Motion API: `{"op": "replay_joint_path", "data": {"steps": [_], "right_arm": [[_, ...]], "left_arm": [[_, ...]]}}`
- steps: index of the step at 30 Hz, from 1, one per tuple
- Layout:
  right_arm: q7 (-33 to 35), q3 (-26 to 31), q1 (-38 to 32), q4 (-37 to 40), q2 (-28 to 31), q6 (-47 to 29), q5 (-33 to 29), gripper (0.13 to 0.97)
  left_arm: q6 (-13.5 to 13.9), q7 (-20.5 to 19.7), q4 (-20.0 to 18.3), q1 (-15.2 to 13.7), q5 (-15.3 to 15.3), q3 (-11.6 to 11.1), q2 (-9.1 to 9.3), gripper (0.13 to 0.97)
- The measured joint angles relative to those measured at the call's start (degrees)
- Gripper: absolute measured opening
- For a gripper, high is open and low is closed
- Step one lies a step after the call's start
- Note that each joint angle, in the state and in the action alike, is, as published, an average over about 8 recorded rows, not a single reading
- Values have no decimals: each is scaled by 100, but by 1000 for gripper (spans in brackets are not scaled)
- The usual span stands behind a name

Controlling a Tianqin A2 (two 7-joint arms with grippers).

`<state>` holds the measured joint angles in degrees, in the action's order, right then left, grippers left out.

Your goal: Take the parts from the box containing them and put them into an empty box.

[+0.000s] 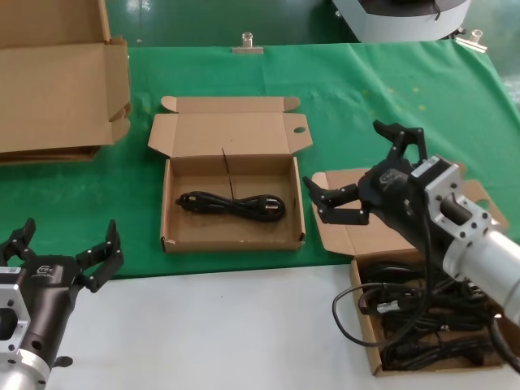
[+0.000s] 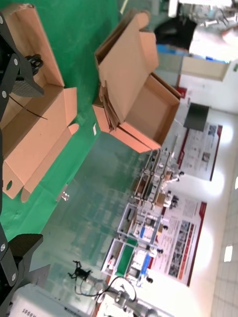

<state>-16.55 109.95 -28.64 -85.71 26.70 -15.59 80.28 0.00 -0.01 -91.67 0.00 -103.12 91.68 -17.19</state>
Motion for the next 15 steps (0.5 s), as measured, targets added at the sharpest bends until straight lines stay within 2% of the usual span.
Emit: {"op": "replay_joint_path", "data": {"steps": [6,15], "right_arm": [[213,-232,364,-76,-121,198,291,966],[528,-581,912,-190,-302,496,728,966]], "left_arm": [[0,0,0,0,0,0,0,810],[0,1,0,0,0,0,0,920]]}}
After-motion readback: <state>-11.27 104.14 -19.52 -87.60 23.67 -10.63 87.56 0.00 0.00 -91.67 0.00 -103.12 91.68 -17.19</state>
